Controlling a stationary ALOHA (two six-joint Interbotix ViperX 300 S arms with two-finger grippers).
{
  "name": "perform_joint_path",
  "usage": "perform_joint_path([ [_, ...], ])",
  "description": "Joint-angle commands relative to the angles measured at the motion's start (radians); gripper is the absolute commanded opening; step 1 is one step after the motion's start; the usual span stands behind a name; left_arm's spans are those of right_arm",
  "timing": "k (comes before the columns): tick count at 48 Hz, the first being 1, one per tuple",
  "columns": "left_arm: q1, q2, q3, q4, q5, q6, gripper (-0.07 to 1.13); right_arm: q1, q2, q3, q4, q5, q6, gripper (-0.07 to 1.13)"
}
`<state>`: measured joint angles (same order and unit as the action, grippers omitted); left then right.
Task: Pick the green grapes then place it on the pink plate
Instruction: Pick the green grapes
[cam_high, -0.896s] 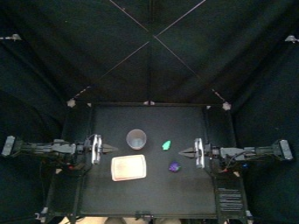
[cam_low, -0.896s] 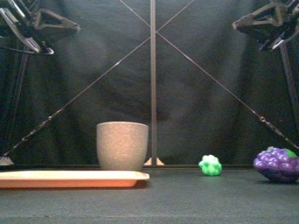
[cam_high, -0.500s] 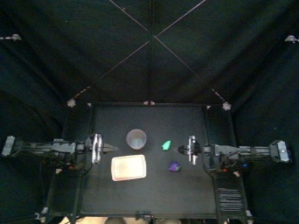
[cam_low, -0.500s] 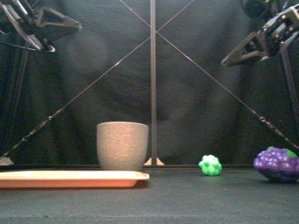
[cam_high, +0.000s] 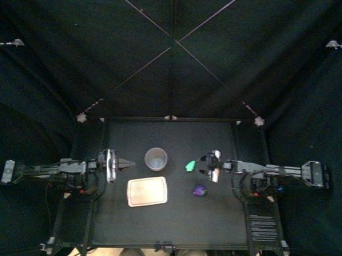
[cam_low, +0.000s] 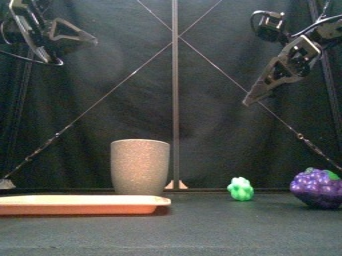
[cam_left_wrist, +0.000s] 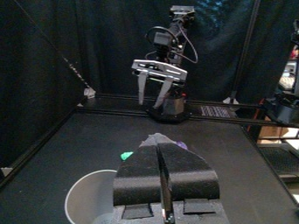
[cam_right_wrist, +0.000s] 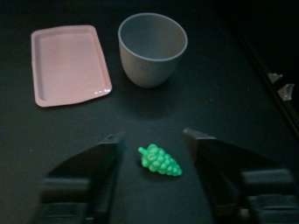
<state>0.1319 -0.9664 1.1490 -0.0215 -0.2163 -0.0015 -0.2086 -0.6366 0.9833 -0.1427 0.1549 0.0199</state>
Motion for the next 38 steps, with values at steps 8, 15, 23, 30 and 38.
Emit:
perform_joint_path([
  [8, 0.017, 0.002, -0.003, -0.003, -0.005, -0.002, 0.03, 0.023, 0.074, -0.003, -0.014, 0.017, -0.009, 0.97],
  [15, 0.017, 0.002, 0.006, -0.017, -0.005, -0.002, 0.03, 0.049, 0.178, -0.012, -0.058, 0.058, -0.011, 0.97],
  [23, 0.017, 0.002, 0.011, -0.035, -0.005, 0.002, 0.03, 0.055, 0.296, -0.055, -0.135, 0.086, -0.017, 0.97],
  [30, 0.021, 0.002, 0.02, -0.038, -0.005, 0.003, 0.03, 0.055, 0.385, -0.115, -0.216, 0.086, -0.018, 0.97],
  [38, 0.025, 0.002, 0.034, -0.04, -0.005, 0.0, 0.03, 0.041, 0.499, -0.176, -0.295, 0.103, -0.021, 0.97],
])
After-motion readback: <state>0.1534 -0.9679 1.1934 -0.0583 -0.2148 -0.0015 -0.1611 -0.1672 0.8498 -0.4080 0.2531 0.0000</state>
